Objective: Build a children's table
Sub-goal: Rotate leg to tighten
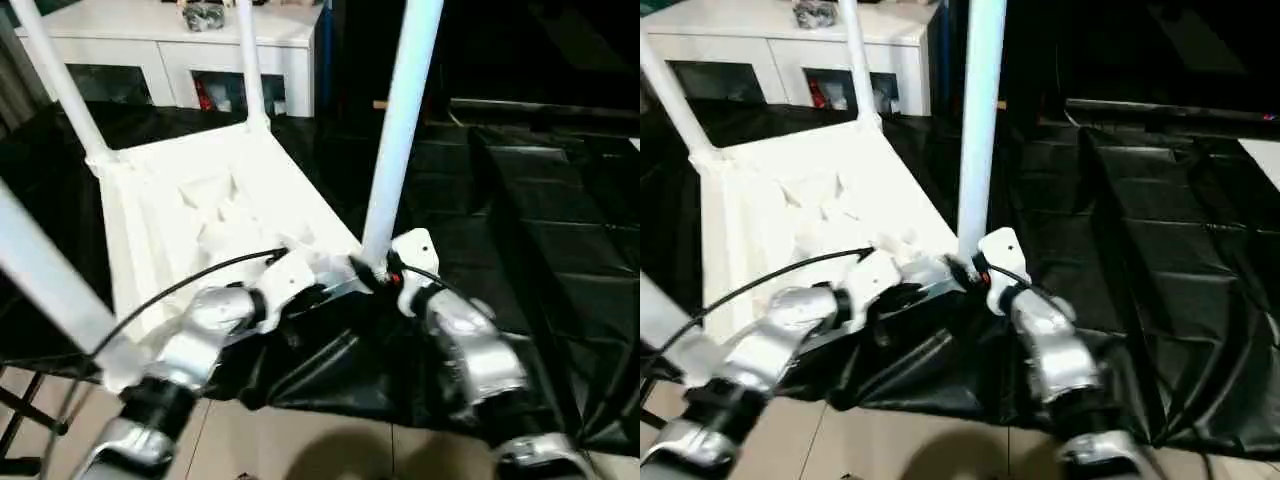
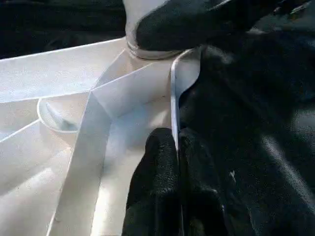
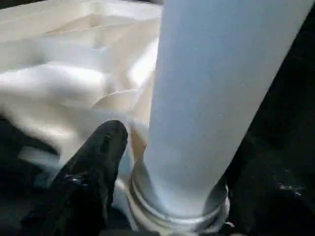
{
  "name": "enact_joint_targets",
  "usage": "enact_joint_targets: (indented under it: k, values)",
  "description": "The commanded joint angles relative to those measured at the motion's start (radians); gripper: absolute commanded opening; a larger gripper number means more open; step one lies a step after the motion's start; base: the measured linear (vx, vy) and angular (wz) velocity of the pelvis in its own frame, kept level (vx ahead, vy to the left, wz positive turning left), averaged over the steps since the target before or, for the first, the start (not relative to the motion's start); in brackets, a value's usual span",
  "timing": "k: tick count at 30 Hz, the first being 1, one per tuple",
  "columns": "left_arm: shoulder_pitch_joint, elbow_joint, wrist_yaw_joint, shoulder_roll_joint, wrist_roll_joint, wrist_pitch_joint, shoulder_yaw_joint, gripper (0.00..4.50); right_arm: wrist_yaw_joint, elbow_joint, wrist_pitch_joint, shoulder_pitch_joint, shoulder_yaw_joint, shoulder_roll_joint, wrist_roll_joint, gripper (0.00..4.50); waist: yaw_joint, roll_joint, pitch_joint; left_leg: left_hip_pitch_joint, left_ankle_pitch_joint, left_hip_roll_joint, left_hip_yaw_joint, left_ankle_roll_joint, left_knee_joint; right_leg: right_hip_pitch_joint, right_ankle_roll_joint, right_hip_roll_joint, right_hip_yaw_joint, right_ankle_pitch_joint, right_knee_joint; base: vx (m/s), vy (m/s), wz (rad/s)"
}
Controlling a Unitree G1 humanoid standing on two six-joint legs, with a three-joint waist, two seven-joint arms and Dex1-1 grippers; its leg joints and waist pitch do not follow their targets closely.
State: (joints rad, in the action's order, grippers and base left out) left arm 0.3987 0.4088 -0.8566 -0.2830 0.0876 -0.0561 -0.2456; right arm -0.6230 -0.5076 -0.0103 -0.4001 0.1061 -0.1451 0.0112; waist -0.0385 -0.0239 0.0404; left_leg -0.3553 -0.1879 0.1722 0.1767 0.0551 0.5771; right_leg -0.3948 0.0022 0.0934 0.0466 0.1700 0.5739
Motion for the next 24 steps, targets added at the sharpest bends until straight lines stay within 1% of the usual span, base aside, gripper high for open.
enact_joint_targets:
  k: [1,2,3,4,5,6,7,8,10,11,12,13,14,15,16,17,18,19,20,22,23,24]
  values:
    - [-0.001,-0.038,-0.058,0.007,-0.044,0.049,-0.010,0.00,-0.093,0.022,0.008,-0.018,0.056,0.000,0.018,3.51,-0.008,0.015,-0.050,-0.001,-0.316,0.046,-0.012,-0.058,-0.077,0.028,-0.178,0.053,-0.037,0.345,-0.070,0.000,0.000,0.00]
    - [-0.007,-0.050,-0.097,-0.007,-0.066,0.056,-0.006,0.00,-0.130,0.019,0.008,-0.026,0.065,-0.026,0.012,3.61,-0.011,0.014,-0.053,0.001,-0.299,0.047,-0.011,-0.059,-0.073,0.026,-0.190,0.053,-0.038,0.331,-0.066,0.052,-0.057,0.05]
    - [-0.015,-0.065,-0.142,-0.027,-0.089,0.059,0.000,0.00,-0.184,0.009,0.006,-0.038,0.072,-0.056,0.010,3.67,-0.012,0.015,-0.056,-0.003,-0.276,0.046,-0.010,-0.062,-0.072,0.031,-0.196,0.052,-0.038,0.301,-0.061,0.084,-0.079,0.06]
    - [-0.020,-0.075,-0.173,-0.040,-0.104,0.060,0.003,0.00,-0.225,0.005,0.009,-0.044,0.073,-0.074,0.012,3.67,-0.017,0.014,-0.060,-0.007,-0.229,0.046,-0.009,-0.073,-0.067,0.034,-0.212,0.051,-0.037,0.239,-0.052,0.060,-0.051,0.03]
    - [-0.025,-0.084,-0.204,-0.053,-0.118,0.060,0.004,0.00,-0.274,-0.002,0.010,-0.051,0.074,-0.092,0.017,3.67,-0.021,0.012,-0.061,-0.007,-0.191,0.047,-0.006,-0.085,-0.061,0.032,-0.234,0.047,-0.037,0.169,-0.043,0.062,-0.041,0.02]
    - [-0.027,-0.087,-0.218,-0.061,-0.123,0.058,0.005,0.00,-0.300,-0.005,0.008,-0.055,0.076,-0.101,0.019,3.67,-0.025,0.011,-0.063,-0.009,-0.168,0.047,-0.005,-0.093,-0.057,0.034,-0.246,0.046,-0.036,0.126,-0.035,0.000,0.000,0.00]
    - [-0.031,-0.095,-0.250,-0.081,-0.138,0.059,0.002,0.00,-0.364,-0.011,0.009,-0.065,0.087,-0.126,0.036,3.67,-0.033,0.007,-0.068,-0.007,-0.116,0.050,-0.002,-0.111,-0.051,0.035,-0.271,0.044,-0.033,0.033,-0.023,0.066,-0.027,0.03]
    - [-0.034,-0.098,-0.269,-0.093,-0.148,0.057,0.002,0.00,-0.407,-0.013,0.016,-0.072,0.092,-0.138,0.054,3.67,-0.035,0.008,-0.069,-0.014,-0.082,0.048,-0.001,-0.126,-0.046,0.039,-0.289,0.039,-0.029,-0.036,-0.012,0.057,-0.010,0.01]
    - [-0.037,-0.103,-0.290,-0.107,-0.157,0.058,0.000,0.00,-0.454,-0.021,0.027,-0.084,0.092,-0.146,0.075,3.67,-0.042,0.007,-0.072,-0.012,-0.058,0.050,0.001,-0.147,-0.039,0.035,-0.303,0.038,-0.026,-0.087,-0.005,0.034,-0.004,0.01]
    - [-0.040,-0.104,-0.301,-0.115,-0.160,0.056,-0.001,0.00,-0.478,-0.032,0.033,-0.091,0.095,-0.151,0.080,3.67,-0.043,0.016,-0.069,-0.012,-0.069,0.052,0.004,-0.154,-0.040,0.035,-0.304,0.038,-0.025,-0.070,-0.008,0.000,0.000,0.00]
    - [-0.041,-0.104,-0.307,-0.119,-0.161,0.057,0.000,0.00,-0.493,-0.037,0.032,-0.095,0.099,-0.155,0.081,3.67,-0.046,0.013,-0.067,-0.013,-0.081,0.054,0.002,-0.150,-0.041,0.035,-0.303,0.041,-0.024,-0.043,-0.008,0.000,0.000,0.00]
    - [-0.043,-0.105,-0.315,-0.125,-0.164,0.056,0.002,0.00,-0.516,-0.044,0.029,-0.099,0.107,-0.162,0.081,3.67,-0.050,0.012,-0.065,-0.010,-0.116,0.056,0.003,-0.136,-0.045,0.031,-0.295,0.043,-0.023,0.026,-0.014,0.000,0.000,0.00]
    - [-0.045,-0.107,-0.329,-0.135,-0.171,0.053,0.007,0.00,-0.550,-0.051,0.030,-0.105,0.116,-0.171,0.084,3.67,-0.049,0.014,-0.060,-0.008,-0.154,0.058,0.003,-0.113,-0.049,0.030,-0.285,0.042,-0.024,0.093,-0.020,0.000,0.000,0.00]
    - [-0.046,-0.109,-0.335,-0.139,-0.174,0.051,0.009,0.00,-0.565,-0.052,0.033,-0.108,0.118,-0.174,0.087,3.67,-0.050,0.012,-0.059,-0.007,-0.176,0.059,0.002,-0.100,-0.052,0.029,-0.280,0.043,-0.024,0.128,-0.023,0.000,0.000,0.00]
    - [-0.046,-0.110,-0.337,-0.141,-0.176,0.050,0.010,0.00,-0.572,-0.053,0.032,-0.109,0.118,-0.175,0.089,3.67,-0.050,0.014,-0.057,-0.007,-0.194,0.059,0.002,-0.089,-0.054,0.029,-0.271,0.043,-0.024,0.155,-0.026,0.000,0.000,0.00]
    - [-0.048,-0.115,-0.349,-0.151,-0.186,0.043,0.013,0.00,-0.616,-0.058,0.037,-0.117,0.116,-0.180,0.106,3.42,-0.048,0.019,-0.054,-0.005,-0.233,0.060,0.003,-0.064,-0.056,0.027,-0.249,0.045,-0.027,0.217,-0.031,0.000,0.000,0.00]
    - [-0.049,-0.116,-0.355,-0.156,-0.189,0.042,0.013,0.00,-0.637,-0.060,0.040,-0.120,0.114,-0.182,0.115,3.34,-0.050,0.018,-0.053,-0.004,-0.243,0.060,0.002,-0.057,-0.058,0.028,-0.244,0.046,-0.027,0.235,-0.031,0.000,0.000,0.00]
    - [-0.050,-0.116,-0.359,-0.159,-0.192,0.041,0.013,0.00,-0.652,-0.063,0.043,-0.123,0.113,-0.184,0.122,3.34,-0.049,0.019,-0.052,-0.004,-0.254,0.061,0.002,-0.048,-0.060,0.026,-0.233,0.047,-0.029,0.260,-0.033,0.000,0.000,0.00]
    - [-0.051,-0.116,-0.364,-0.162,-0.194,0.042,0.014,0.00,-0.661,-0.064,0.041,-0.125,0.113,-0.184,0.127,3.34,-0.050,0.018,-0.051,-0.003,-0.262,0.062,0.002,-0.039,-0.062,0.025,-0.227,0.048,-0.029,0.274,-0.034,0.000,0.000,0.00]
    - [-0.053,-0.119,-0.369,-0.166,-0.197,0.039,0.014,0.00,-0.672,-0.065,0.045,-0.126,0.112,-0.185,0.132,3.02,-0.050,0.020,-0.051,-0.002,-0.256,0.062,0.003,-0.034,-0.062,0.024,-0.227,0.046,-0.030,0.261,-0.034,0.000,0.000,0.00]
    - [-0.054,-0.121,-0.375,-0.170,-0.200,0.037,0.013,0.00,-0.686,-0.065,0.044,-0.127,0.111,-0.185,0.137,2.92,-0.051,0.017,-0.053,-0.003,-0.240,0.060,0.003,-0.033,-0.061,0.027,-0.230,0.046,-0.030,0.238,-0.031,0.000,0.000,0.00]
    - [-0.054,-0.120,-0.377,-0.171,-0.200,0.037,0.012,0.00,-0.696,-0.069,0.044,-0.128,0.111,-0.185,0.140,2.92,-0.051,0.019,-0.054,-0.004,-0.230,0.060,0.003,-0.035,-0.060,0.027,-0.231,0.046,-0.031,0.223,-0.029,0.000,0.000,0.00]
